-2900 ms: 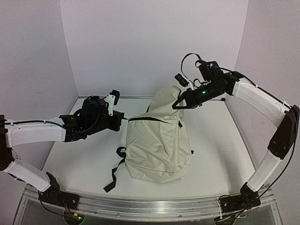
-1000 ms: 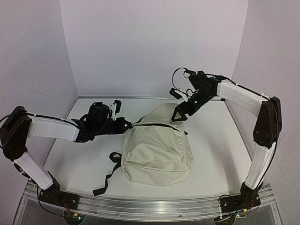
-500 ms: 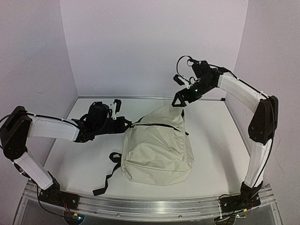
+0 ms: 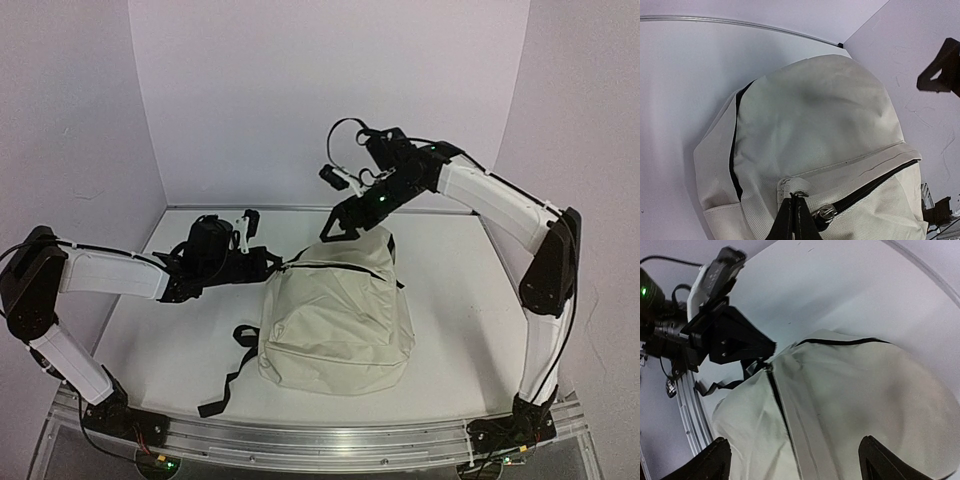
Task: Pack the student bag
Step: Zip the student bag at the center of the board.
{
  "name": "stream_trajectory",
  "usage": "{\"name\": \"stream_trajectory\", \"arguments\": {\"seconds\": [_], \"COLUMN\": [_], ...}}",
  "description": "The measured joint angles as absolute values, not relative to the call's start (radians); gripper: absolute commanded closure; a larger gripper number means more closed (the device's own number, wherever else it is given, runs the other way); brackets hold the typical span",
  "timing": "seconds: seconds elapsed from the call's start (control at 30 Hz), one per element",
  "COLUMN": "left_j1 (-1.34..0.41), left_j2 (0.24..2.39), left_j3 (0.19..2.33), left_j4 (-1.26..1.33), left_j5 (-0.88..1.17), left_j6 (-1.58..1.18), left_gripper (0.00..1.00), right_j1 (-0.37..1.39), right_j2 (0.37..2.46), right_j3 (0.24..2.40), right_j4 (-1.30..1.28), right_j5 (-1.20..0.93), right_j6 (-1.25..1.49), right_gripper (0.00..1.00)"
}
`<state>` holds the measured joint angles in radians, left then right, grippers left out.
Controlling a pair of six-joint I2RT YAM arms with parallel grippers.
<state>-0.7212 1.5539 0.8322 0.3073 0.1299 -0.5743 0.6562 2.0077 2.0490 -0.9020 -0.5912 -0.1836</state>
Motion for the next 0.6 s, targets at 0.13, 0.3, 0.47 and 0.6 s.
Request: {"name": "stream_trajectory", "arguments": {"seconds": [0.13, 0.3, 0.47, 0.6], "left_j1": [-0.721, -0.721, -0.721, -0.721], "left_j2": [1.554, 1.554, 1.554, 1.554], "left_j3": [0.832, 0.832, 0.832, 0.832], "left_j4": [0.307, 0.307, 0.307, 0.306], "left_j5": [0.131, 0.131, 0.131, 0.125], "left_j6": [-0.574, -0.574, -0.575, -0.576], "left_gripper": [1.00, 1.00, 1.00, 1.00], "right_j1": [0.729, 0.742, 0.741, 0.746], "right_j2": [2.076, 2.176, 2.210, 2.210], "right_j3": [2.063, 2.087, 2.087, 2.089], "right_j4": [-0.910, -0.919, -0.937, -0.942], "right_j5": [-0.568, -0.525, -0.498, -0.484], "right_j6": [-0.196, -0.216, -0.235, -0.244], "right_gripper": [0.22, 0.34, 0.76, 1.00]}}
